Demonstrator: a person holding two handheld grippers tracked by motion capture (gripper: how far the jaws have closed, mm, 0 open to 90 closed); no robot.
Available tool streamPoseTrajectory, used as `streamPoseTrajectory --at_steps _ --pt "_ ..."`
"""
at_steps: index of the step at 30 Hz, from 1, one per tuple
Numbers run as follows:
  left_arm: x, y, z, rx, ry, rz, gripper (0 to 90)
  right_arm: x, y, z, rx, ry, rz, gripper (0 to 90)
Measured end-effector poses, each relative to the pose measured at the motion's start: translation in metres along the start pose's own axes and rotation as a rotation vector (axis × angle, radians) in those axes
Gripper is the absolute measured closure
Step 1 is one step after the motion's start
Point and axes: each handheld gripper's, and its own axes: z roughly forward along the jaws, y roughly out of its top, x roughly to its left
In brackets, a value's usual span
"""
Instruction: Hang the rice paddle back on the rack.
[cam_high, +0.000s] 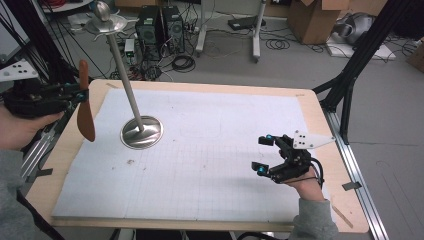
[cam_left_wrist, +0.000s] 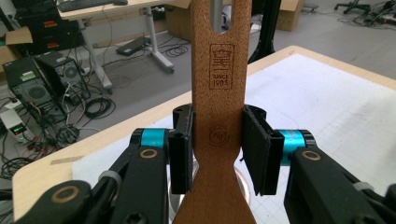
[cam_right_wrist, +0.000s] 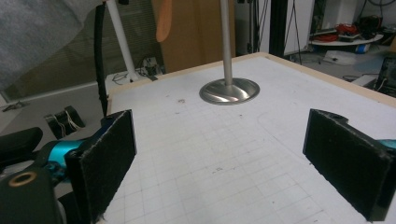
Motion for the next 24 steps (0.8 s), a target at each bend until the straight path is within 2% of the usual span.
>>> streamPoseTrajectory --at_steps 9,12,18,24 --pt "0.006 0.013 -0.004 -0.014 0.005 0.004 65.0 -0.001 0.0 -0.004 -0.007 -0.002 0.007 8.4" --pt "0.01 0.016 -0.006 -0.01 0.022 0.009 65.0 -0.003 -0.001 -0.007 -0.012 -0.012 0.01 8.4" --pt "0.016 0.023 -0.013 -0.035 0.032 -0.002 65.0 -0.003 -0.001 -0.008 -0.015 -0.016 0.012 8.4" --pt "0.019 0.03 -0.013 -0.053 0.03 -0.014 65.0 -0.002 -0.001 -0.009 -0.019 -0.018 0.009 8.4"
